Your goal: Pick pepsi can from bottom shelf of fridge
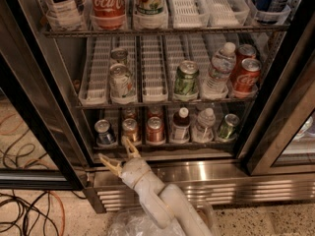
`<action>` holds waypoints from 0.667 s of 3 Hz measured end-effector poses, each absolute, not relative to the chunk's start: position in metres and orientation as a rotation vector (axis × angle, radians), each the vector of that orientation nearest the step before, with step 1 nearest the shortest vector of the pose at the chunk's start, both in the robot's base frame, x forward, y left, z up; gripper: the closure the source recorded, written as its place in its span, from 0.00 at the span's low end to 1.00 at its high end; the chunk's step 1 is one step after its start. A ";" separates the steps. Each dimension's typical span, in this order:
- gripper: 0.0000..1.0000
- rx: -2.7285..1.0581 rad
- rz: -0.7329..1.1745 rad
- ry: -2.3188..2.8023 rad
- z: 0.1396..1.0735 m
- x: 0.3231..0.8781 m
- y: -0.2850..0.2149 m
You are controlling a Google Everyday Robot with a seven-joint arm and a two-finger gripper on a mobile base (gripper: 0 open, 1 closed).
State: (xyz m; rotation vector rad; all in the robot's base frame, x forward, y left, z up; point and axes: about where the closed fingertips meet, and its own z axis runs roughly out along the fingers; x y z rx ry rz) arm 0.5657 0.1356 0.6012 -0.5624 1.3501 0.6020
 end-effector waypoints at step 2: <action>0.32 -0.594 0.575 1.349 0.607 0.608 0.151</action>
Offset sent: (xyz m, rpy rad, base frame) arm 0.0093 0.0122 0.0185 -0.0707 -0.0210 0.0146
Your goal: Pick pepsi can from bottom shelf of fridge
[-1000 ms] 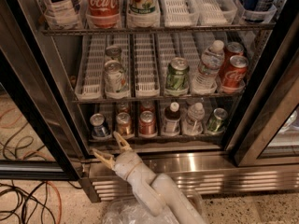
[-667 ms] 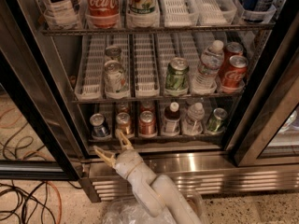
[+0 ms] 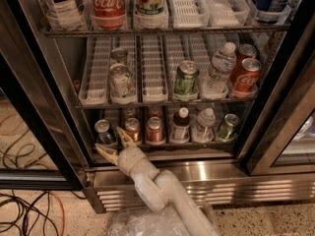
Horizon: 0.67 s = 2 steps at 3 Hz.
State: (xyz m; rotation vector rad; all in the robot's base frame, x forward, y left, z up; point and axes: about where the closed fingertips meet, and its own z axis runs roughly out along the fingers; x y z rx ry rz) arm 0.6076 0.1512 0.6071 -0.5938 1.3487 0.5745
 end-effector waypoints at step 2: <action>0.32 -0.615 0.594 1.359 0.602 0.622 0.160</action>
Offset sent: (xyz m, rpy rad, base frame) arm 0.0233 0.0175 -0.0109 -0.0238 0.0299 0.0541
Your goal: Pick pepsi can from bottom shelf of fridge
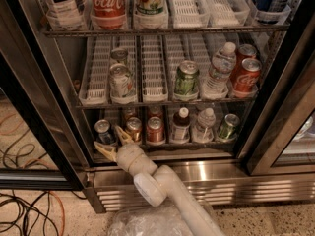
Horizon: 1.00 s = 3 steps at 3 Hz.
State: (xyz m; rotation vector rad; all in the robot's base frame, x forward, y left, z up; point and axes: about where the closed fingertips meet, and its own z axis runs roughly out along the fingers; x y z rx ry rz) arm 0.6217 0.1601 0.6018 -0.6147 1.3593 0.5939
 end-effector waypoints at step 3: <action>0.33 -0.599 0.611 1.355 0.598 0.629 0.191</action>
Offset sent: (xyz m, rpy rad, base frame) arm 0.0038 0.0264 -0.0005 0.0321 0.0023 0.0051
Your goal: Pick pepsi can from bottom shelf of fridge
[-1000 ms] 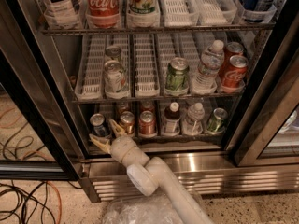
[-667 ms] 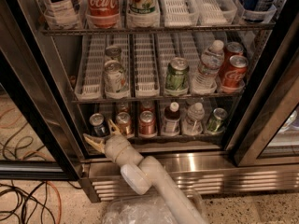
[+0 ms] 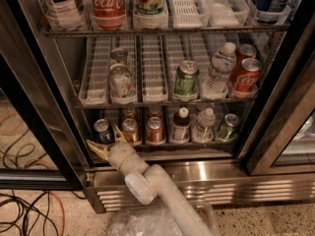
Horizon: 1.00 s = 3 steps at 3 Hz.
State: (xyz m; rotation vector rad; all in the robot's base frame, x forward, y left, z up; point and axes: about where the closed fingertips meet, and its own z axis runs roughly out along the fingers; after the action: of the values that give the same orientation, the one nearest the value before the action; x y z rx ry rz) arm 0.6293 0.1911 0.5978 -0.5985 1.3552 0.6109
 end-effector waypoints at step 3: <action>0.45 -0.565 0.589 1.355 0.600 0.636 0.186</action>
Offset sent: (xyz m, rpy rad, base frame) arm 0.0091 -0.0111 0.0025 0.0163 -0.0023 -0.0567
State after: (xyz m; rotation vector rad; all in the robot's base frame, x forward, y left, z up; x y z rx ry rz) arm 0.6358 0.1857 0.6000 -0.5654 1.3555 0.5893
